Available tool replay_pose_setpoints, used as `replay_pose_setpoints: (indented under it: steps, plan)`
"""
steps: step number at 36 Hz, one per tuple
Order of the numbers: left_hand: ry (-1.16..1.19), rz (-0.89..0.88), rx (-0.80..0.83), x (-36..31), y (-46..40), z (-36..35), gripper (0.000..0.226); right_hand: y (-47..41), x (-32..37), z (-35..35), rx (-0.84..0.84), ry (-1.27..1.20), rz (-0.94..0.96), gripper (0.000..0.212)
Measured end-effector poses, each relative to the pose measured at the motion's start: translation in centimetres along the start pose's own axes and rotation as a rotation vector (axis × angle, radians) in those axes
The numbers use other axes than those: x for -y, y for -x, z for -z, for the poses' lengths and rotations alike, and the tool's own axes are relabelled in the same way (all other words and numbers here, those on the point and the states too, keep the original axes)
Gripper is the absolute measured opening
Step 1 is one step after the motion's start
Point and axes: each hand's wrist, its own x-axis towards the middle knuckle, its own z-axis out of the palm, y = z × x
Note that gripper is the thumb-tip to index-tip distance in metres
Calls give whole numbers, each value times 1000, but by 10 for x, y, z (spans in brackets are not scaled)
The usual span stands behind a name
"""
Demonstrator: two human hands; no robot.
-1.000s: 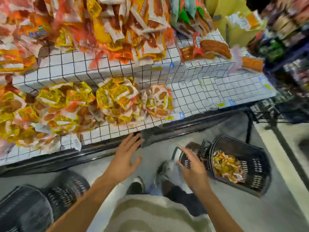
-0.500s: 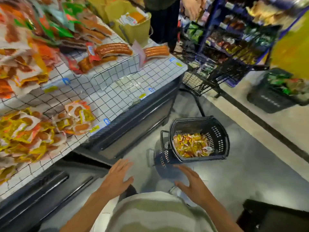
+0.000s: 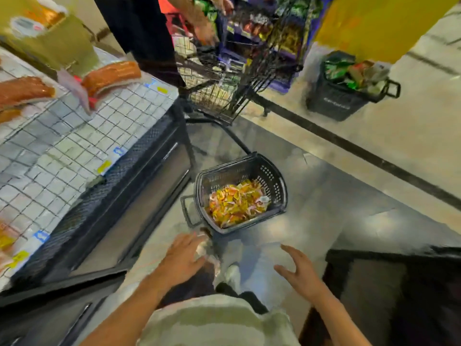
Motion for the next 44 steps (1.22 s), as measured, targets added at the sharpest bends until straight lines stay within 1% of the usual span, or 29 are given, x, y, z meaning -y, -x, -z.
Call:
replay_pose_setpoints:
  steps: [3, 6, 12, 15, 21, 23, 25, 29, 32, 37, 41, 44]
  plan:
    - [-21, -39, 21, -1, -32, 6, 63, -8, 0, 6, 12, 20, -72, 66]
    - [30, -21, 52, -2, -57, 11, 64, -17, 8, 12, 32, 17, -143, 62]
    - [102, 32, 93, -4, -102, 18, 61, -61, 27, 34, 78, 63, -163, 60]
    - [110, 46, 84, -6, -126, 21, 55, -94, 33, 46, 91, 75, -149, 61]
    - [137, 183, 95, 8, -196, -1, 58, -196, 18, 53, 149, 100, -128, 61]
    - [158, 224, 99, 15, -221, -15, 57, -239, 2, 51, 178, 134, -115, 59]
    - [159, 248, 139, 21, -245, -34, 57, -282, -11, 46, 218, 152, -104, 57]
    - [256, 337, 133, 40, -308, -84, 57, -370, -40, 23, 217, 82, -86, 54]
    - [166, 268, 125, 48, -357, -117, 60, -422, -61, -1, 162, -5, -58, 54]
    - [185, 300, 159, 74, -429, -195, 61, -513, -112, -54, 203, 34, -91, 61]
    - [230, 340, 272, 93, -469, -254, 71, -579, -149, -88, 240, 22, -209, 61]
    - [170, 383, 373, 111, -492, -292, 79, -619, -171, -106, 212, 45, -190, 58]
